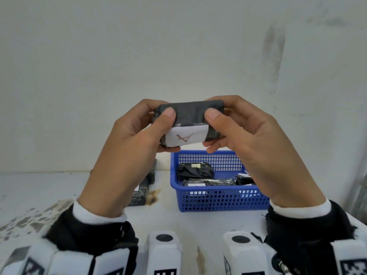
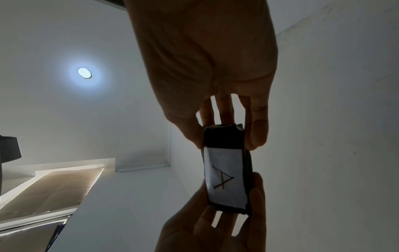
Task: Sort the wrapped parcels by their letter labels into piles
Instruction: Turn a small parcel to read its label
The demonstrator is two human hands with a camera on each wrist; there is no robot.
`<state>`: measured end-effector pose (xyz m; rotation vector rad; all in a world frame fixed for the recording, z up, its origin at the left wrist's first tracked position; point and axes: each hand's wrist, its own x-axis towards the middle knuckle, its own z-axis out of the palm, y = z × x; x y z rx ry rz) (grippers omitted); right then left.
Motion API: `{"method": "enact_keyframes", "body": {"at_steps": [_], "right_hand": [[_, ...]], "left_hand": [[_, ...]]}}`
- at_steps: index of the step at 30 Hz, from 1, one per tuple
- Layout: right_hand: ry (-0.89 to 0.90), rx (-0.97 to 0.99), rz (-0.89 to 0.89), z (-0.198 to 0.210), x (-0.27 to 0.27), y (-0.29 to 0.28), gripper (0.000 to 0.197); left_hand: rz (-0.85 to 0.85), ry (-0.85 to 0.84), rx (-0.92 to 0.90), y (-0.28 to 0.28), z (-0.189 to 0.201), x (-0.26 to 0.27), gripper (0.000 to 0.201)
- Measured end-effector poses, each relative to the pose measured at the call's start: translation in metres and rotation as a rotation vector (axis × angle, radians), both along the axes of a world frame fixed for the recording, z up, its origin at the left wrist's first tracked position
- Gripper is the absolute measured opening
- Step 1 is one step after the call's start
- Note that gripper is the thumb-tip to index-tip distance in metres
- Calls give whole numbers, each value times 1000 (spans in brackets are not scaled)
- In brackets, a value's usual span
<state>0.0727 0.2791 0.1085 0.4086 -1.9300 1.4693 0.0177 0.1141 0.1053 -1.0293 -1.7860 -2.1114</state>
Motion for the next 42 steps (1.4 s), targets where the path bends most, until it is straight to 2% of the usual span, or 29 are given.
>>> {"method": "enact_keyframes", "body": {"at_steps": [2,6,9,13,18,20,22,24,26,28,30,32,34,38,42], "right_hand": [[1,-20,7,0,0,0,23],[9,-4,-1,0,1,-3,23],[26,13,-19,1,2,-4,28],[19,36,-26,2,3,-5,26],[-37,47,-25,-1,1,-6,10],[-42,22,-19,-1,1,-7,15],[-36,2,-22,0,1,-7,19],[-38,7,-30,0,2,-6,12],[-45,7,-32,0,2,-5,11],[-34,-13,-17,0,2,-6,16],[-22,-21,-3,0,2,-6,30],[-25,-5,-3,0,2,-5,45],[-35,13,-11,0,2,-5,49],[-74,35,-9,0,3,-4,38],[-73,43,-4,0,4,-4,33]], "left_hand": [[6,-4,-1,1,0,0,17],[43,-2,-26,2,0,1,13],[57,11,-74,1,0,2,25],[32,15,-59,0,1,4,26],[112,98,-34,-2,1,3,20],[100,102,-29,-2,0,3,15],[72,86,-19,-3,0,3,17],[47,47,-12,-3,1,4,26],[35,25,4,-2,2,4,25],[37,4,6,-2,2,2,31],[36,-30,-7,-2,1,0,48],[19,-48,-31,-2,2,0,51],[16,-48,-49,-2,2,0,50],[11,-27,-58,-3,2,1,43],[21,-10,-60,-3,1,0,28]]}}
